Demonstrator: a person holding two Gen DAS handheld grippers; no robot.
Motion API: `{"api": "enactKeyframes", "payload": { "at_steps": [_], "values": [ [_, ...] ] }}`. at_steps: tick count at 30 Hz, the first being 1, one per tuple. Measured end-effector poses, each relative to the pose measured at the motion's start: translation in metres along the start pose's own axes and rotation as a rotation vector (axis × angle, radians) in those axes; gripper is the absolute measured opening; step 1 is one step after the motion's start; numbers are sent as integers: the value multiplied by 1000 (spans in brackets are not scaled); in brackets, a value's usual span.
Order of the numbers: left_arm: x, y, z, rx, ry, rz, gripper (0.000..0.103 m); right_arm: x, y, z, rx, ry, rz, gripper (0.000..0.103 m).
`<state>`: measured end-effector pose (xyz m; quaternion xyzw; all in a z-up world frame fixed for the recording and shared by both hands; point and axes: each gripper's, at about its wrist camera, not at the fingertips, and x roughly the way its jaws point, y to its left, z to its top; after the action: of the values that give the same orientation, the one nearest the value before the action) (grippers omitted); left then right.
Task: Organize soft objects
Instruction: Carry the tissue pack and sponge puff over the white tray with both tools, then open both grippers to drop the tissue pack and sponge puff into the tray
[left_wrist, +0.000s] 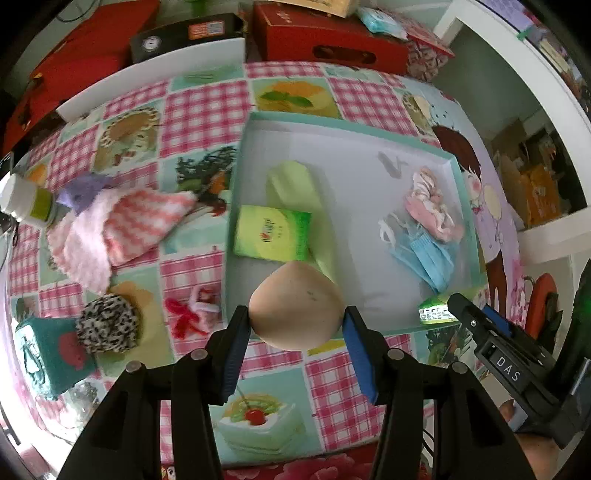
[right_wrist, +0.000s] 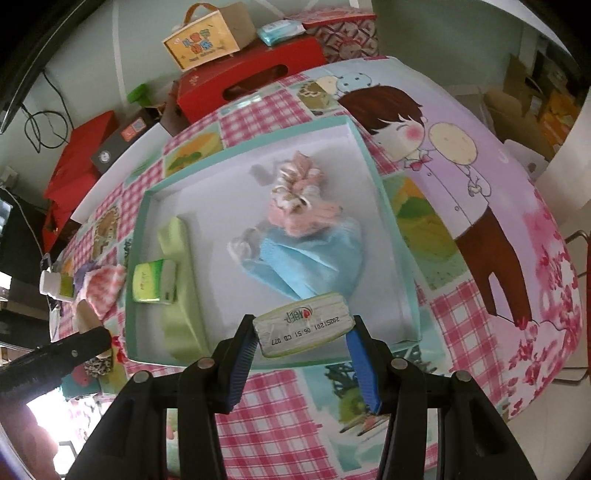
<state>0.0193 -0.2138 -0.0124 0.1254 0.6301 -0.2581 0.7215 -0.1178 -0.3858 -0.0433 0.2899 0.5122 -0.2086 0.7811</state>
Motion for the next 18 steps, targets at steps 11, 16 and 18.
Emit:
{"api": "enactKeyframes", "payload": {
  "at_steps": [11,16,18],
  "values": [
    [31,-23,5,32,51,3,53,10,0,6,-9,15,-14,53],
    [37,-27,8,39,56,13,53,13,4,11,-28,18,-18,53],
    [39,-27,9,31,55,18,54,14,6,11,-35,23,-15,53]
  ]
}}
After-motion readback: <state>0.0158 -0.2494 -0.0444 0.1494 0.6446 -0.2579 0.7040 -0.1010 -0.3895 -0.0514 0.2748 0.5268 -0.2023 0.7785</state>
